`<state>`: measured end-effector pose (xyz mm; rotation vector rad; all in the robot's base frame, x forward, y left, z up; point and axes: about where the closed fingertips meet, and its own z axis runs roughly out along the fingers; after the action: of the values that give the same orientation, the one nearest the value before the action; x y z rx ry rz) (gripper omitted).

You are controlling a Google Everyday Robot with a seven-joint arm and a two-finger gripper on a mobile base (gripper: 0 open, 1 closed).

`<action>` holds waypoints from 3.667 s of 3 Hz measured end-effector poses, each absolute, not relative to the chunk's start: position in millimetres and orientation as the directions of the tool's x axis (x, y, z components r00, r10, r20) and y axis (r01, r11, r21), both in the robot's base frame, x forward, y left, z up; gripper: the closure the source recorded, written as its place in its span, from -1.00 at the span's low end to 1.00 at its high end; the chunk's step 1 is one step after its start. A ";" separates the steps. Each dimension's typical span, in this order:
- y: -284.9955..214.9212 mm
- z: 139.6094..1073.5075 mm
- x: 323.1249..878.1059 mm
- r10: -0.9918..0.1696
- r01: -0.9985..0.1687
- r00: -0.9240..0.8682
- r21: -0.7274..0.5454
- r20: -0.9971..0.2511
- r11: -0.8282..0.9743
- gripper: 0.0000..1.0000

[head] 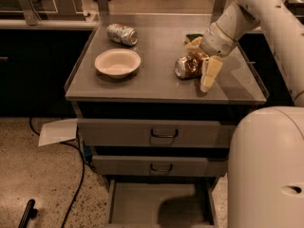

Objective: Place orange can into bottom drawer

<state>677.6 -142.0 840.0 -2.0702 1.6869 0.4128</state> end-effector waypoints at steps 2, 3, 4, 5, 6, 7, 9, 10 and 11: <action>-141.9 839.9 677.7 -0.846 -0.976 0.213 -0.144 -0.489 -0.163 -0.16; -141.9 839.8 677.7 -0.846 -0.976 0.213 -0.144 -0.489 -0.163 0.31; -141.9 839.8 677.7 -0.846 -0.976 0.213 -0.144 -0.489 -0.163 0.77; -141.9 839.8 677.7 -0.846 -0.976 0.213 -0.144 -0.489 -0.163 1.00; -138.9 844.8 672.2 -0.845 -0.978 0.200 -0.149 -0.496 -0.145 1.00; -146.4 850.0 643.8 -0.857 -0.994 0.096 -0.098 -0.506 -0.054 1.00; -156.7 894.2 568.4 -0.795 -0.961 -0.094 -0.153 -0.599 0.229 1.00; -158.7 891.0 535.7 -0.738 -0.917 -0.171 -0.169 -0.652 0.361 1.00; -162.8 861.3 532.6 -0.735 -0.907 -0.205 -0.157 -0.646 0.391 1.00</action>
Offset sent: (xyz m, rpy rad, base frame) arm 0.0001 0.0001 -0.0002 0.0002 0.0002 0.0001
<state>532.6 -162.8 861.3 -1.4023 2.0010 0.3388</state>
